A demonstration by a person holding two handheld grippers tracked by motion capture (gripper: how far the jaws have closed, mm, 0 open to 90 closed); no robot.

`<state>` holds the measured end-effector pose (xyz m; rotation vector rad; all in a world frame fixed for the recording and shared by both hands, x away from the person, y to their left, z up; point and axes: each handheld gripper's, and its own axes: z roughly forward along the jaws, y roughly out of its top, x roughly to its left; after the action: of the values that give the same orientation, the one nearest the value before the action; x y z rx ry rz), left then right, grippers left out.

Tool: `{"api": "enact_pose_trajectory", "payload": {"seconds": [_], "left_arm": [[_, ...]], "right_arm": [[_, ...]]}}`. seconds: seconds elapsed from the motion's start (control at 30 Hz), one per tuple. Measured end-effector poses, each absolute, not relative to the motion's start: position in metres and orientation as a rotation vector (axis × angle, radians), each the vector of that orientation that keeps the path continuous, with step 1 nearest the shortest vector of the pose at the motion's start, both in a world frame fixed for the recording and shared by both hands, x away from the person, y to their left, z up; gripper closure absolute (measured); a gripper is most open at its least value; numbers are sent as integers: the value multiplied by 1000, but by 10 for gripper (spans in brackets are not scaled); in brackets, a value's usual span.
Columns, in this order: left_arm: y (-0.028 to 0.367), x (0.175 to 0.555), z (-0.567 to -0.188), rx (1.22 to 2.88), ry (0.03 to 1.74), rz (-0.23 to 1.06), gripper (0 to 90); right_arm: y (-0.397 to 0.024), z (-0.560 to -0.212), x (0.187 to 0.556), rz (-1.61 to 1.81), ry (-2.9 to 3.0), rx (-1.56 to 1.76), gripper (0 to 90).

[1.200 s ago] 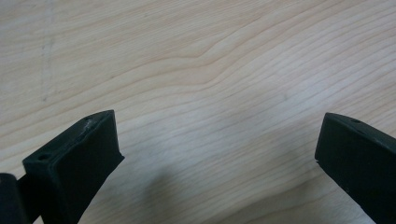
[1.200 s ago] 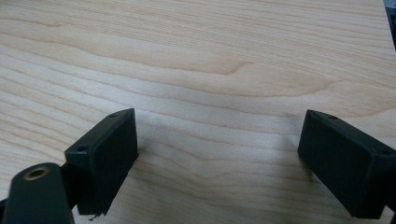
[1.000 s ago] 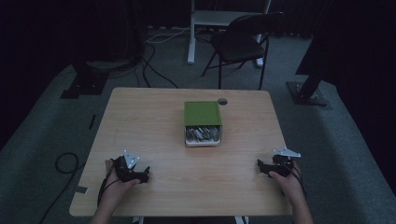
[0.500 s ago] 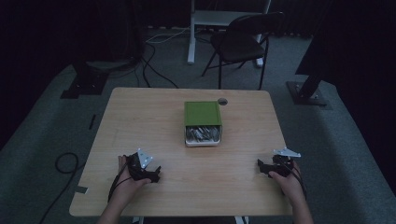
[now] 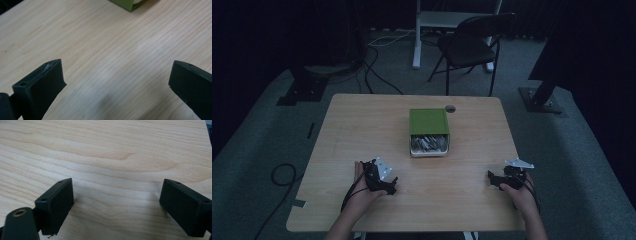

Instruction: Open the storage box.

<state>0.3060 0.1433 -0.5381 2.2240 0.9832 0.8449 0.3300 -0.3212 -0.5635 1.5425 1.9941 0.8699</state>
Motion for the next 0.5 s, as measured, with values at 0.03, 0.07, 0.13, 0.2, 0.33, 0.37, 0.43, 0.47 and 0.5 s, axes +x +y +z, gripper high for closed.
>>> {"api": "enact_pose_trajectory", "payload": {"seconds": [0.03,0.07,0.13,0.2,0.33,0.37,0.43,0.47,0.5], "left_arm": [[143,306,-538,2224,983,845,6],[141,306,-538,2226,973,858,6],[135,306,-539,2243,942,885,6],[130,306,-540,2258,918,894,6],[120,307,-541,2281,863,918,6],[118,307,-541,2279,855,921,6],[116,307,-541,2289,847,931,6],[111,308,-540,2303,828,946,6],[111,308,-540,2303,828,946,6]], "right_arm": [[-321,-563,330,870,1994,1542,117],[-321,-564,330,869,1994,1542,117],[-321,-564,330,869,1995,1542,117],[-321,-564,330,869,1995,1541,117],[-321,-564,330,869,1994,1542,117],[-321,-564,330,869,1994,1542,117],[-321,-563,330,869,1994,1543,117],[-321,-564,330,869,1994,1542,117],[-321,-564,330,869,1994,1541,117]]}}
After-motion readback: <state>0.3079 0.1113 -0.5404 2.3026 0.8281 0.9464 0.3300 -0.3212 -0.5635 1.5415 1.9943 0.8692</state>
